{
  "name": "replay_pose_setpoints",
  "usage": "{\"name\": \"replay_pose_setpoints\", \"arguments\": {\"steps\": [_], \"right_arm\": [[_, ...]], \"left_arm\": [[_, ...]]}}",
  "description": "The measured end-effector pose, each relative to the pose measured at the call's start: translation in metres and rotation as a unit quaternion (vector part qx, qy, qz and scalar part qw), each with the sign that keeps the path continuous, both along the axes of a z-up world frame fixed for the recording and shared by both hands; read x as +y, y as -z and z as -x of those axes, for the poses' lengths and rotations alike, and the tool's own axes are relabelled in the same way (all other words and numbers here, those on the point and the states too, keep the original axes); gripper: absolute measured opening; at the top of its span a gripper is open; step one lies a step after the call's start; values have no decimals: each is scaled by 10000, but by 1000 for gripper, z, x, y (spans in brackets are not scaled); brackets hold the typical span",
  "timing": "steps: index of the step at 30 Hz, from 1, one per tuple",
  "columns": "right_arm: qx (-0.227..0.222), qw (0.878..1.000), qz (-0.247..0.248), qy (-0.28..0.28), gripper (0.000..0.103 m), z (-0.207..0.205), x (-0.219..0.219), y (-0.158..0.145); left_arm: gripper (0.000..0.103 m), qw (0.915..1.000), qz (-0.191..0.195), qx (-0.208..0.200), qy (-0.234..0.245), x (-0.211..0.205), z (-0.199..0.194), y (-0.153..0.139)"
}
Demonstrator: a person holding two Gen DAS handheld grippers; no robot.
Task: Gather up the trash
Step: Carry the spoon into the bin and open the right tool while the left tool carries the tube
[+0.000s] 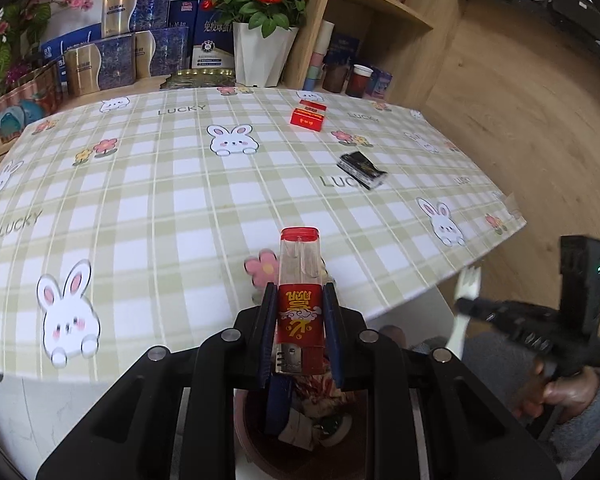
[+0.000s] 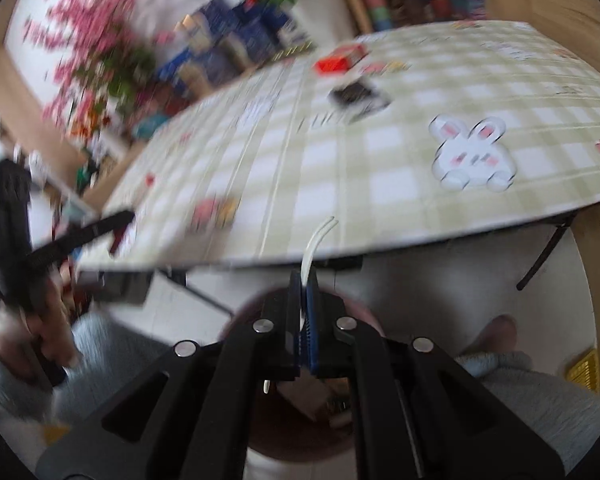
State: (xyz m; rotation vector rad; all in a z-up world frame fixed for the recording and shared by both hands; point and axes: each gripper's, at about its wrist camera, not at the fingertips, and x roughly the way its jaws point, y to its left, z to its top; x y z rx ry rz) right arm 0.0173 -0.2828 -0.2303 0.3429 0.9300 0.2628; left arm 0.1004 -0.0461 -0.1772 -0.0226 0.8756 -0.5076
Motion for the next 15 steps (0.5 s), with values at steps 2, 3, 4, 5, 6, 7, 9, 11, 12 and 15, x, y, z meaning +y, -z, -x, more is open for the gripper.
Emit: {"name": "replay_pose_setpoints", "arguments": {"steps": [2, 3, 4, 5, 6, 7, 9, 11, 12, 15], "right_arm": [[190, 9994, 186, -243, 7, 1, 14, 10], [303, 9986, 300, -327, 7, 1, 21, 17], [409, 9977, 387, -386, 7, -1, 27, 24], [483, 9972, 389, -410, 7, -3, 30, 29], [555, 9969, 372, -419, 7, -4, 32, 33], [662, 9962, 354, -449, 7, -7, 35, 39], [835, 9940, 437, -558, 7, -10, 42, 46], [1011, 9903, 615, -733, 7, -14, 52, 55], [1085, 9886, 681, -786, 7, -15, 56, 59], [1376, 9844, 790, -762, 7, -18, 63, 74]], "left_arm": [[22, 10000, -27, -12, 0, 2, 12, 0], [22, 10000, -37, -26, -10, 3, 16, 1], [22, 10000, -43, -41, -14, 3, 21, 1], [22, 10000, -38, -43, -15, 3, 25, 2], [22, 10000, -25, -37, -15, 3, 27, 3], [22, 10000, 2, -22, -16, 3, 31, 4], [22, 10000, 72, 13, -30, 3, 38, 6], [22, 9999, 95, 5, -39, 5, 43, 6], [22, 9999, 109, -3, -40, 6, 45, 7], [22, 9999, 151, 22, -76, 12, 48, 7]]}}
